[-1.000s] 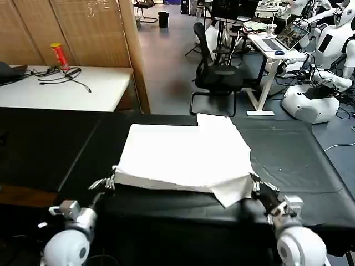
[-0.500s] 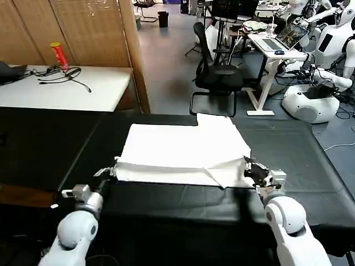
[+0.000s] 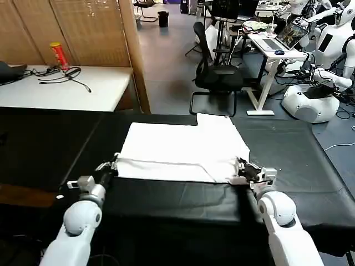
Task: Fold and organize the clothes.
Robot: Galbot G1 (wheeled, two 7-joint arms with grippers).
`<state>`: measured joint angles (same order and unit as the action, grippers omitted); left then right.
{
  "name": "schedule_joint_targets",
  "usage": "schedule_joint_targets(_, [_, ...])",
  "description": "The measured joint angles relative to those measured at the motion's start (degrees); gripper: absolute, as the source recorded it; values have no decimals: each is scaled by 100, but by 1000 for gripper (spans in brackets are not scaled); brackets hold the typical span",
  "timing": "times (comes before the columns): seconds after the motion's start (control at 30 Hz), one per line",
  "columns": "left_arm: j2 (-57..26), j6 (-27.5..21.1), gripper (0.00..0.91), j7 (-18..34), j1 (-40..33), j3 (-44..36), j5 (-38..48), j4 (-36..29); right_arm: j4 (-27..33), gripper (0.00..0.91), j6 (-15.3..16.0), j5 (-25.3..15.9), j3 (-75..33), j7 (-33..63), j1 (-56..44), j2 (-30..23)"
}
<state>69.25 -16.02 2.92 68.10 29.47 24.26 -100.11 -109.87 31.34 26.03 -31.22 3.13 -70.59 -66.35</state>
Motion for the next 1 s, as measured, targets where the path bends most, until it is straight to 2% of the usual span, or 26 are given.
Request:
schedule_joint_targets(0.13, [-119,-220,878,-14,265,36,61,-238,-367,878,60,-43,-126,-21,-371,160])
schedule_joint_targets(0.3, [-201,-447,878,-17,622,139,414,-553,-520,878,85,-156,-174,-65,-686,200])
schedule_joint_targets(0.37, [-231,-483,878,-25,718,177,473,-631,-534,790,75,-177,-192,-71,-784,197])
schedule_joint_targets(0.47, [-248,-503,878,-41,818,212,490,-655,-526,751,57,-200,-192,-94,-864,162])
schedule_joint_targets(0.5, [-249,-508,878,-50,844,216,497,-658,-523,673,55,-206,-188,-102,-884,153])
schedule_joint_targets(0.53, [-249,-509,878,-62,868,217,498,-660,-523,663,55,-217,-185,-109,-906,140])
schedule_joint_targets(0.57, [-247,-509,839,-82,884,217,487,-660,-524,556,55,-227,-183,-120,-927,128])
schedule_joint_targets(0.6, [-246,-509,790,-98,898,217,476,-660,-536,497,55,-240,-180,-134,-958,117])
schedule_joint_targets(0.63, [-243,-508,673,-121,912,213,463,-660,-548,439,52,-255,-178,-146,-990,107])
schedule_joint_targets(0.67, [-242,-507,595,-137,921,207,455,-660,-557,312,51,-263,-174,-152,-1019,99])
schedule_joint_targets(0.7, [-242,-507,478,-141,928,204,449,-660,-561,224,49,-273,-172,-155,-1047,87])
schedule_joint_targets(0.73, [-243,-505,410,-146,933,201,440,-657,-561,176,47,-283,-170,-155,-1065,79])
schedule_joint_targets(0.77, [-245,-501,244,-154,937,199,433,-655,-561,117,42,-298,-166,-155,-1086,65])
schedule_joint_targets(0.8, [-249,-498,146,-161,939,197,429,-651,-562,107,39,-307,-163,-155,-1110,54])
schedule_joint_targets(0.87, [-268,-487,68,-181,940,195,426,-635,-585,88,38,-318,-161,-154,-1153,45])
schedule_joint_targets(0.9, [-274,-486,0,-186,940,194,426,-628,-600,78,38,-318,-161,-153,-1169,44])
schedule_joint_targets(1.0, [-301,-481,0,-216,924,176,426,-573,-669,68,49,-304,-178,-95,-1245,69])
